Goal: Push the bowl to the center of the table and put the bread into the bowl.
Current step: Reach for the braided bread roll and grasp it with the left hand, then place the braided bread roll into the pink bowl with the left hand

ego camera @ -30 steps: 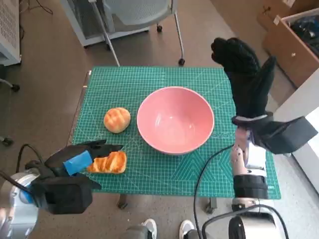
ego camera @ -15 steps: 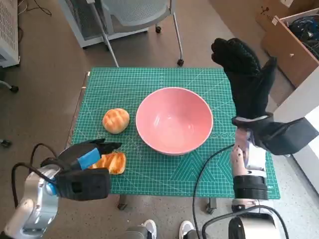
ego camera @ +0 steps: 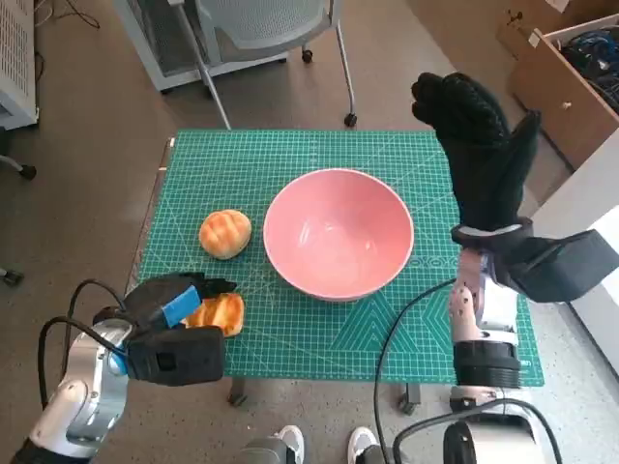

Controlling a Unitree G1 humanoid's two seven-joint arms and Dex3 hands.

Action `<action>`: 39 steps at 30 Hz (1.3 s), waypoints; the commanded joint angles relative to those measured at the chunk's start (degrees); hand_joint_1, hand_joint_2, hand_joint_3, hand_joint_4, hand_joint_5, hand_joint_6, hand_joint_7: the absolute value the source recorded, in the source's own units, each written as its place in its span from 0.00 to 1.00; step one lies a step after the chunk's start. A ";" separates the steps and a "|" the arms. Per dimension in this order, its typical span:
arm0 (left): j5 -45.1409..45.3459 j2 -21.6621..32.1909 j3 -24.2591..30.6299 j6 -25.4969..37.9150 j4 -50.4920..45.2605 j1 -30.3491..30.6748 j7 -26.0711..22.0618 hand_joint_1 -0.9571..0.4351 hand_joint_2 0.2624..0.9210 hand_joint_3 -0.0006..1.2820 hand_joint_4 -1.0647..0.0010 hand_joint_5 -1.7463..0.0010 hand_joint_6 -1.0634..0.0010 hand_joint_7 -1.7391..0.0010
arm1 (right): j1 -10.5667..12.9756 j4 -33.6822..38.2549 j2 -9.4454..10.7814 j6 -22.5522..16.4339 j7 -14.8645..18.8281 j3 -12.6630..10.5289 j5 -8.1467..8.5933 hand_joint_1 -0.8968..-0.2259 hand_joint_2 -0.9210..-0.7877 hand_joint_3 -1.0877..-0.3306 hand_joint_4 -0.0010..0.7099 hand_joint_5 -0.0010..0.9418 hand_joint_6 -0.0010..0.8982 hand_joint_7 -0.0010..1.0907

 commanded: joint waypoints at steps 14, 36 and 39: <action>-7.34 0.29 10.64 -3.76 -12.92 -0.79 -1.48 0.69 0.98 0.03 0.30 0.35 0.35 0.38 | 1.45 0.75 0.85 0.92 0.68 -0.24 0.60 0.54 0.00 0.68 0.47 0.00 0.22 0.36; -8.07 -6.26 8.94 -2.42 -11.11 -18.53 1.08 0.69 0.98 0.01 0.29 0.42 0.31 0.35 | 2.28 -0.16 0.58 1.62 0.88 -0.84 1.07 0.56 0.00 0.67 0.47 0.00 0.23 0.36; -7.17 -8.42 6.55 -2.03 -10.34 -22.01 1.41 0.69 0.98 0.01 0.29 0.42 0.32 0.35 | 2.38 -0.38 0.58 1.80 0.87 -0.91 1.17 0.56 0.00 0.67 0.48 0.00 0.23 0.36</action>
